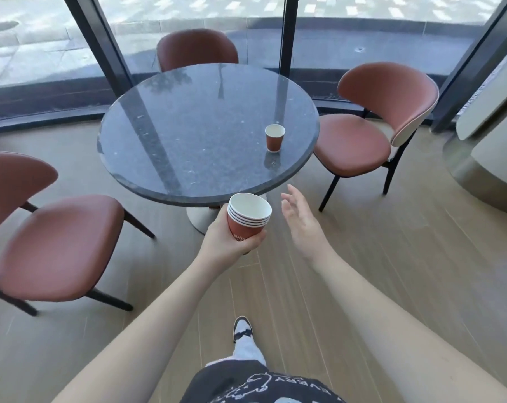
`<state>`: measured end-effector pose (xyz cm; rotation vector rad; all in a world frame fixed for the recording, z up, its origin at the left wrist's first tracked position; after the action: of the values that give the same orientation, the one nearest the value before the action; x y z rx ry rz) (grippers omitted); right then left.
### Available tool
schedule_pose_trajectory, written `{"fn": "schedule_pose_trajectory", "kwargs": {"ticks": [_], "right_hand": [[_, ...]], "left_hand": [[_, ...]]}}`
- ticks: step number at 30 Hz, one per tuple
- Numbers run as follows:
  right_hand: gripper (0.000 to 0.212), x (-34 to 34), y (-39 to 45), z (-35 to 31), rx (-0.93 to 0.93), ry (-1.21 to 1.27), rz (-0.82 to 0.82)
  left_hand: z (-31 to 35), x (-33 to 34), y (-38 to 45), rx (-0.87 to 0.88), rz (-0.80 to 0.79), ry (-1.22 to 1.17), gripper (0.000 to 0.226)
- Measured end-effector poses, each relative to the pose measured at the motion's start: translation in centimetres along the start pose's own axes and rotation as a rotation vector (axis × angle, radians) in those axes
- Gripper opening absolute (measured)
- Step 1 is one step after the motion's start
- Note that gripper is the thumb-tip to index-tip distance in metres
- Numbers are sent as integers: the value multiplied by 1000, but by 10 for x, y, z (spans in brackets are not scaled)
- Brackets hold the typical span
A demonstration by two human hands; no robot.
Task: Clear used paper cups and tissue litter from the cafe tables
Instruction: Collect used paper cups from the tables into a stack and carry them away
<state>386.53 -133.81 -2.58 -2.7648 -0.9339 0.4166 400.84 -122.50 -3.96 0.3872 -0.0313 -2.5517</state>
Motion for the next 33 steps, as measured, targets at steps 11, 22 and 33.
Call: {"fn": "schedule_pose_trajectory", "kwargs": {"ticks": [11,22,33], "right_hand": [[58,7,153,-31,42,-65,95],[57,-21,300,-19,67,-157,79],[84,-34,458,-5,23,-978,-127]], "left_hand": [[-15,-22,166,12,-58,-8,53],[-49,-6,251,-101,-34,24,64],[-57,18,331,-208,83,78,68]]}}
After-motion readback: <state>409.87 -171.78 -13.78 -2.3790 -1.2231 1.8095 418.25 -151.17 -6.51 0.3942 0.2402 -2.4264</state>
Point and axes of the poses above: each hand's wrist, its own y-axis towards the middle knuckle, its own x-axis out of the palm, z = x × y, the point moved 4 cm from there along y, towards the middle knuckle, and after that the axes turned 10 degrees about x, right-handed, at the moved point
